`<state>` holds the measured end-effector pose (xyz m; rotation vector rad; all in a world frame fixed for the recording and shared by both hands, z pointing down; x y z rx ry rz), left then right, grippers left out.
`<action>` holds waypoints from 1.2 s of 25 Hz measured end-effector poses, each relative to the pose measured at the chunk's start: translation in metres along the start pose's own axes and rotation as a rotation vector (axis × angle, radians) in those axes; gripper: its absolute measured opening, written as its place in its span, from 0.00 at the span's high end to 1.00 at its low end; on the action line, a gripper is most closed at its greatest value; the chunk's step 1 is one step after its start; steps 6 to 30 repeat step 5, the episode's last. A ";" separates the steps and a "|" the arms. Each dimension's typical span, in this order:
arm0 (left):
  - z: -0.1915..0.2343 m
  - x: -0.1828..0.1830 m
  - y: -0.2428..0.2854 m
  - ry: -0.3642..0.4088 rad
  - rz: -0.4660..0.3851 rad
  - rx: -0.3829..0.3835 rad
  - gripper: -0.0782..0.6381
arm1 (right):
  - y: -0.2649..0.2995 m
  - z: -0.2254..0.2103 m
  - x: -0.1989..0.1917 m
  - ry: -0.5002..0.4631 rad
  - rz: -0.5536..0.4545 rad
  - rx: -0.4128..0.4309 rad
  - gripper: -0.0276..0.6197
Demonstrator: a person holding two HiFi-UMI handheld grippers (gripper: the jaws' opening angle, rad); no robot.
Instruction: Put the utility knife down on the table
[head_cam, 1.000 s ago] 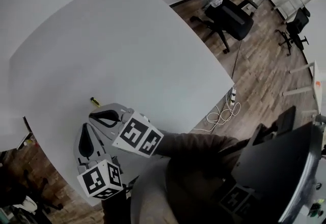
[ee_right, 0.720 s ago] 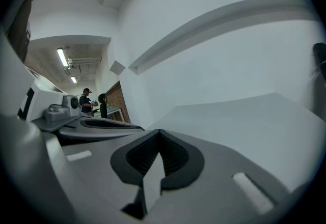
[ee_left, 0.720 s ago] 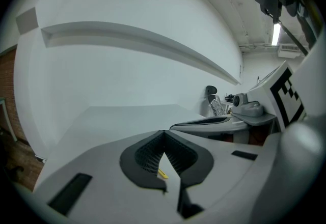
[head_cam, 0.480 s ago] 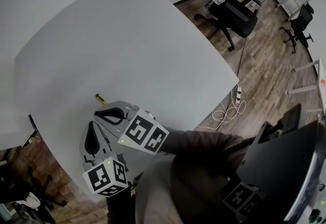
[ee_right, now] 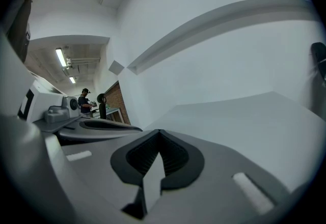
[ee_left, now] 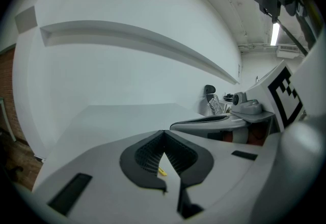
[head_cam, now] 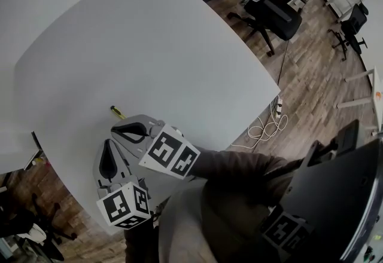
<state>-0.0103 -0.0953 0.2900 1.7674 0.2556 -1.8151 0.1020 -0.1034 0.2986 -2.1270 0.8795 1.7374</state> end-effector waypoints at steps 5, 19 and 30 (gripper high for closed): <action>-0.025 -0.007 0.000 -0.024 0.022 -0.073 0.89 | -0.031 -0.005 -0.004 0.005 0.025 -0.068 0.96; -0.025 -0.007 0.000 -0.024 0.022 -0.073 0.89 | -0.031 -0.005 -0.004 0.005 0.025 -0.068 0.96; -0.025 -0.007 0.000 -0.024 0.022 -0.073 0.89 | -0.031 -0.005 -0.004 0.005 0.025 -0.068 0.96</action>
Point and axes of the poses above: the fingertips, and each gripper's own axes: y forward along the fingers, z to its left, x out of its top, the point moved 8 cm from there along -y, backward along the fingers, and after that the axes turned 7 degrees about -z, right-handed, at the moved point
